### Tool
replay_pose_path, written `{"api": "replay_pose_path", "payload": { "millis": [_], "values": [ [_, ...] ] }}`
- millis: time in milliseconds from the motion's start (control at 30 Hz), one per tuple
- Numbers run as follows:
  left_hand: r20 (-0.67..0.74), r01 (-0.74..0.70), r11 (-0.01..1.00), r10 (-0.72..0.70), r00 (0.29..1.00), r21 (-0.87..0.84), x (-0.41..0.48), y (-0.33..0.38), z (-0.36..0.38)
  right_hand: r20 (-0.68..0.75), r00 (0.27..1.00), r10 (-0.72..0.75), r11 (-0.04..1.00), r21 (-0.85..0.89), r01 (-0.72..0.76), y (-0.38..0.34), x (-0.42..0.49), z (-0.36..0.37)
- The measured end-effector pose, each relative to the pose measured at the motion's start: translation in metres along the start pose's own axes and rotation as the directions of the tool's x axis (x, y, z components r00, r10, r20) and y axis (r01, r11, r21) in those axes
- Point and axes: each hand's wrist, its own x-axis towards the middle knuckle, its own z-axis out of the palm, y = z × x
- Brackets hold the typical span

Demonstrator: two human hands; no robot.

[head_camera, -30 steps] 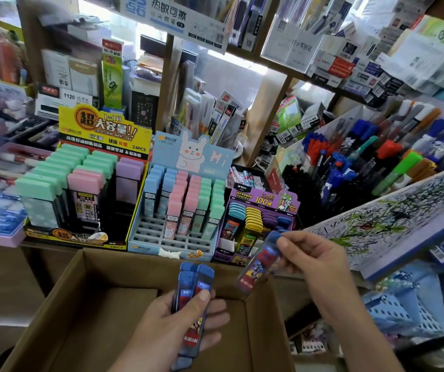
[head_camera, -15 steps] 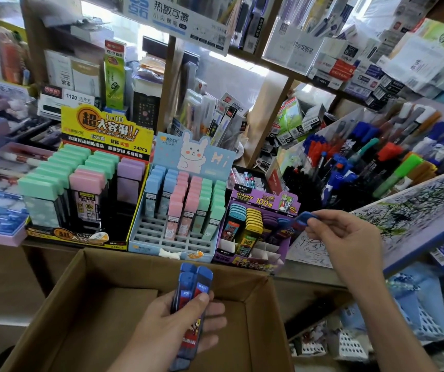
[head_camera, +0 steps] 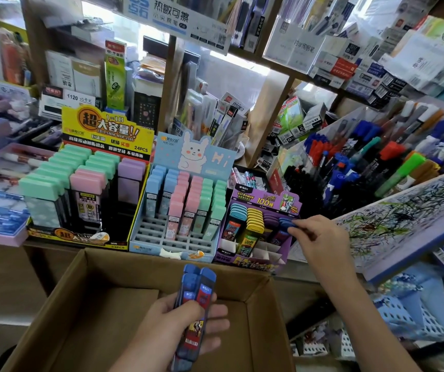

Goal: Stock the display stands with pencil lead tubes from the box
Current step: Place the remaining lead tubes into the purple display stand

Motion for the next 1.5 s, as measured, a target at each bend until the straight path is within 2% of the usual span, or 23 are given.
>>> {"api": "replay_pose_path", "payload": {
  "millis": [167, 367, 467, 567, 633, 700, 833, 933, 1000, 1300, 1400, 1500],
  "values": [
    [0.004, -0.007, 1.0, 0.007, 1.0, -0.01, 0.001, -0.002, 0.0, -0.019, 1.0, -0.011, 0.998, -0.07, 0.009, 0.001, -0.004, 0.01],
    [0.028, -0.027, 0.999, 0.028, 0.999, -0.035, 0.002, -0.006, 0.0, -0.011, 0.999, 0.036, 0.998, -0.049, -0.037, -0.001, -0.005, 0.009],
    [0.055, -0.038, 0.996, 0.042, 0.998, -0.075, 0.002, -0.007, -0.001, -0.041, 0.998, 0.055, 0.998, 0.013, -0.054, -0.007, -0.009, 0.003],
    [0.085, -0.058, 0.992, 0.068, 0.994, -0.112, 0.004, -0.009, -0.002, -0.048, 0.991, 0.123, 0.978, 0.176, -0.113, -0.023, -0.018, -0.001],
    [0.091, -0.077, 0.989, 0.089, 0.992, -0.125, 0.003, -0.01, -0.001, 0.023, 0.983, 0.181, 0.921, 0.346, -0.178, -0.037, -0.027, -0.002],
    [0.09, -0.095, 0.988, 0.106, 0.99, -0.118, 0.004, -0.011, -0.002, 0.163, 0.964, 0.211, 0.849, 0.458, -0.264, -0.052, -0.036, -0.001],
    [0.079, -0.122, 0.99, 0.127, 0.989, -0.064, 0.005, -0.013, -0.003, 0.475, 0.861, 0.184, 0.742, 0.507, -0.438, -0.073, -0.052, 0.006],
    [0.086, -0.127, 0.992, 0.128, 0.988, -0.02, 0.006, -0.013, -0.004, 0.593, 0.792, 0.144, 0.609, 0.577, -0.543, -0.084, -0.059, 0.011],
    [0.089, -0.132, 0.991, 0.13, 0.988, 0.009, 0.006, -0.014, -0.003, 0.625, 0.769, 0.13, 0.534, 0.61, -0.586, -0.09, -0.062, 0.012],
    [0.045, -0.143, 0.989, 0.141, 0.989, 0.045, 0.004, -0.015, -0.001, 0.658, 0.736, 0.159, 0.359, 0.656, -0.664, -0.089, -0.063, 0.008],
    [0.005, -0.1, 0.995, 0.101, 0.995, -0.026, 0.004, -0.013, 0.0, 0.611, 0.763, 0.209, 0.338, 0.687, -0.643, -0.082, -0.056, -0.003],
    [0.003, -0.053, 0.996, 0.053, 0.999, -0.076, 0.006, -0.011, -0.001, 0.519, 0.811, 0.268, 0.374, 0.72, -0.584, -0.071, -0.046, -0.018]
  ]
}}
